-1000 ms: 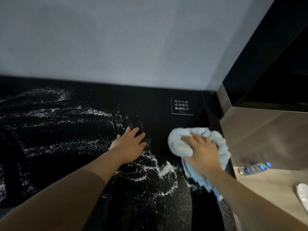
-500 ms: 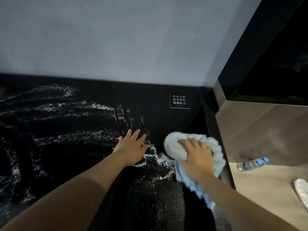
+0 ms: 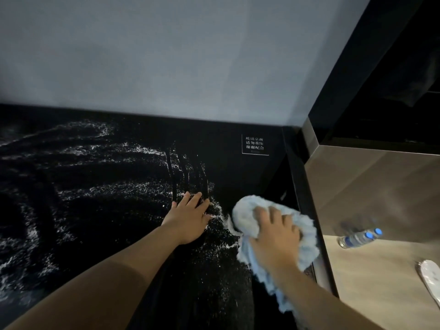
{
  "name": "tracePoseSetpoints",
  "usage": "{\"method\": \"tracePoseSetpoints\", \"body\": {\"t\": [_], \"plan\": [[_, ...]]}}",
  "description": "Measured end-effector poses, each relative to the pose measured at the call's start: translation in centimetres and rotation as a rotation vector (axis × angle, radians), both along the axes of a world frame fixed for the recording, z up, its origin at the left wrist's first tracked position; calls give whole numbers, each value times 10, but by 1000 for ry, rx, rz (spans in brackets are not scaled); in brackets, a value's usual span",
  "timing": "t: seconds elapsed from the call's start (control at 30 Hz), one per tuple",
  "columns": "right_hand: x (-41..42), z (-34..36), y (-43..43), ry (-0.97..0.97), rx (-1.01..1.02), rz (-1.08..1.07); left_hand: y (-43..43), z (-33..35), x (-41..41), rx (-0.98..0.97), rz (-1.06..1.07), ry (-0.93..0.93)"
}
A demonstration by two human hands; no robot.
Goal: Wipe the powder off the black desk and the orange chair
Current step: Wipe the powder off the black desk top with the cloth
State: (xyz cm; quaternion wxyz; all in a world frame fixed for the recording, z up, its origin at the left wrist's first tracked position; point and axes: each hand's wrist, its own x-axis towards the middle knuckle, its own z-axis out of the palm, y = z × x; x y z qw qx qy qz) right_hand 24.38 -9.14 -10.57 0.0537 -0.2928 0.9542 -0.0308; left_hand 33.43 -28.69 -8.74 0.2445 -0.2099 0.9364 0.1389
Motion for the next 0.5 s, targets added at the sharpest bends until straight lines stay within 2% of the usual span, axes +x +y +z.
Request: {"method": "tracePoseSetpoints", "body": {"t": [0.1, 0.17, 0.27, 0.37, 0.43, 0.5], "plan": [[30, 0, -11, -100, -133, 135, -1, 1, -1, -12, -7, -2], [18, 13, -8, -135, -195, 162, -1, 1, 0, -7, -17, -14], [-35, 32, 17, 42, -179, -32, -2, 1, 0, 8, -17, -12], [-45, 29, 38, -18, 26, -231, 1, 1, 1, 7, -11, -9], [-17, 21, 25, -5, 76, -182, 3, -1, 1, 1, -16, -12], [17, 11, -1, -45, -26, -27, 4, -3, 2, -15, -27, -13]]}}
